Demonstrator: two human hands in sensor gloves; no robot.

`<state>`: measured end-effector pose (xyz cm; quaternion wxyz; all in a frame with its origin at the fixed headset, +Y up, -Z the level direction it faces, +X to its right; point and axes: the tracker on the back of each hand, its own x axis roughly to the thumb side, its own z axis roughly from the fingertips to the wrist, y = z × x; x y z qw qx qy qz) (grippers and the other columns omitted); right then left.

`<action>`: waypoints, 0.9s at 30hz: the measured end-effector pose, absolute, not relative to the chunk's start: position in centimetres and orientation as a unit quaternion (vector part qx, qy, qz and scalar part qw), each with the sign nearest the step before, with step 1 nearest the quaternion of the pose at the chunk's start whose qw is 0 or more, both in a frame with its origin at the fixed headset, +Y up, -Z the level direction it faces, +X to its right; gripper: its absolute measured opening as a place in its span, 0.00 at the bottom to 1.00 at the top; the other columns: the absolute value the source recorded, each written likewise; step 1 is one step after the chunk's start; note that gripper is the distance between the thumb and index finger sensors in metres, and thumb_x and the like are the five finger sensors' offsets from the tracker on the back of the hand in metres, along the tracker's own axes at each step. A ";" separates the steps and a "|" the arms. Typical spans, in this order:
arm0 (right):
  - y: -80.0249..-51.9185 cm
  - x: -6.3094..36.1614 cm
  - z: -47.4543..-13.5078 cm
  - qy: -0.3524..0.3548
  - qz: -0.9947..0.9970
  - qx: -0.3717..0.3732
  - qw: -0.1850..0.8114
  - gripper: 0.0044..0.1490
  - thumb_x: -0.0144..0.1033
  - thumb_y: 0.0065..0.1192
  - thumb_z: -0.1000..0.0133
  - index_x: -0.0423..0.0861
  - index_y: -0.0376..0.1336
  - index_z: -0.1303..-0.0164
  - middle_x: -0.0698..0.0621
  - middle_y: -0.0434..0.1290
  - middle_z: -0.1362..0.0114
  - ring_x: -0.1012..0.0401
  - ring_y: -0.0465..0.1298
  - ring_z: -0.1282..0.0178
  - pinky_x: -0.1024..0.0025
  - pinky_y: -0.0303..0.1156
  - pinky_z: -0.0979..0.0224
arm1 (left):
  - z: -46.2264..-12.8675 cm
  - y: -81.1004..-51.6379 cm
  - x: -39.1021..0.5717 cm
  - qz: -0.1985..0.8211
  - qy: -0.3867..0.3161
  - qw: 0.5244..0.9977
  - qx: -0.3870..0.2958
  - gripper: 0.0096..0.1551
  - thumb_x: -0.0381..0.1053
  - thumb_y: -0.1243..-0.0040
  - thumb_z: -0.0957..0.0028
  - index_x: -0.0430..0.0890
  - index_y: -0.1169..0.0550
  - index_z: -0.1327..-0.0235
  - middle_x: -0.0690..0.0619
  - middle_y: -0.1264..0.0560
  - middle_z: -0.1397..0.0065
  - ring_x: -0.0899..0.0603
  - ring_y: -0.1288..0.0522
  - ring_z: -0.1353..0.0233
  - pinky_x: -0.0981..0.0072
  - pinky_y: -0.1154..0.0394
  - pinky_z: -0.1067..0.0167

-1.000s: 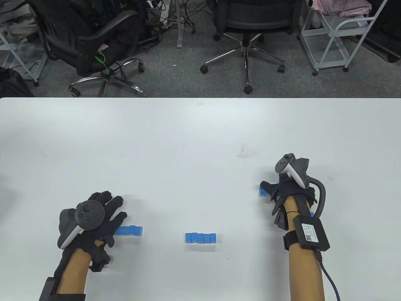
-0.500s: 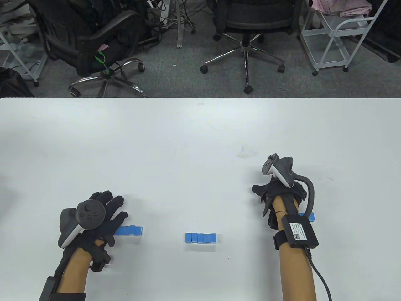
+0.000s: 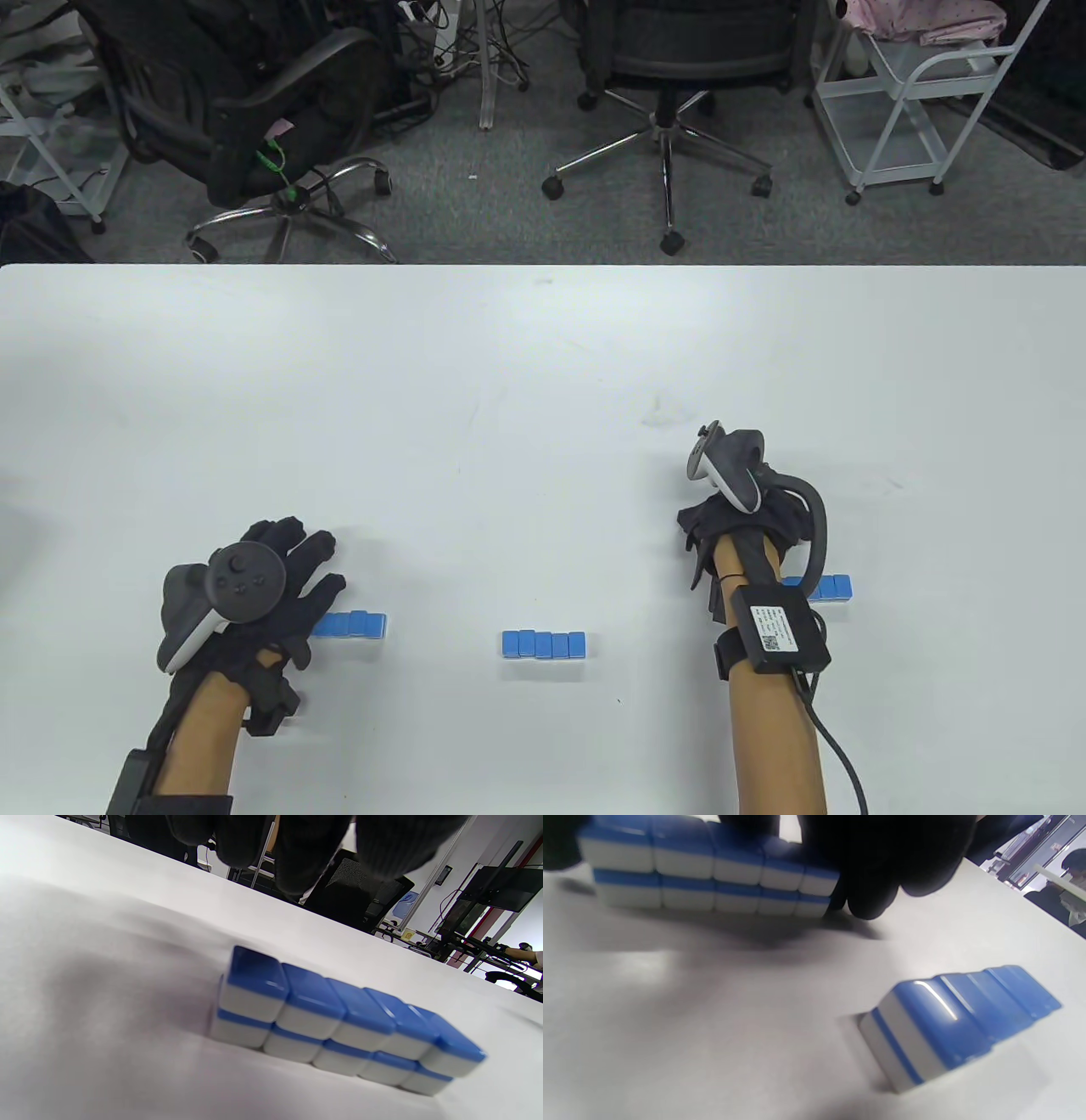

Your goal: Build mahjong tile wall

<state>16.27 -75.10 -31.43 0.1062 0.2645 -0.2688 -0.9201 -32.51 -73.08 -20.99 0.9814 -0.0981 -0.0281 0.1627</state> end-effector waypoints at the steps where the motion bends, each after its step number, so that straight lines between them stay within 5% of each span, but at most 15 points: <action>1: -75.2 15.6 -31.4 -0.270 -0.920 0.259 0.117 0.63 0.79 0.57 0.65 0.51 0.51 0.26 0.34 0.65 0.24 0.37 0.69 0.25 0.38 0.63 0.24 | -21.0 -73.1 -32.5 0.163 -0.028 0.981 -0.098 0.37 0.67 0.48 0.47 0.58 0.32 0.23 0.50 0.47 0.13 0.36 0.54 0.14 0.25 0.58 0.25; 13: -73.9 3.2 -30.8 -0.230 -0.949 0.161 0.140 0.63 0.81 0.55 0.65 0.51 0.51 0.27 0.35 0.68 0.26 0.38 0.72 0.29 0.38 0.66 0.26 | -20.7 -73.1 -32.6 0.165 -0.027 0.981 -0.097 0.37 0.67 0.48 0.47 0.58 0.32 0.23 0.50 0.47 0.13 0.36 0.54 0.14 0.25 0.58 0.25; 27: -72.0 1.9 -34.2 -0.244 -0.935 0.222 0.131 0.63 0.82 0.54 0.65 0.51 0.50 0.27 0.37 0.67 0.26 0.39 0.71 0.27 0.39 0.65 0.25 | -21.2 -73.1 -32.8 0.172 -0.023 0.980 -0.101 0.37 0.67 0.48 0.47 0.58 0.33 0.23 0.50 0.47 0.13 0.36 0.54 0.14 0.25 0.58 0.25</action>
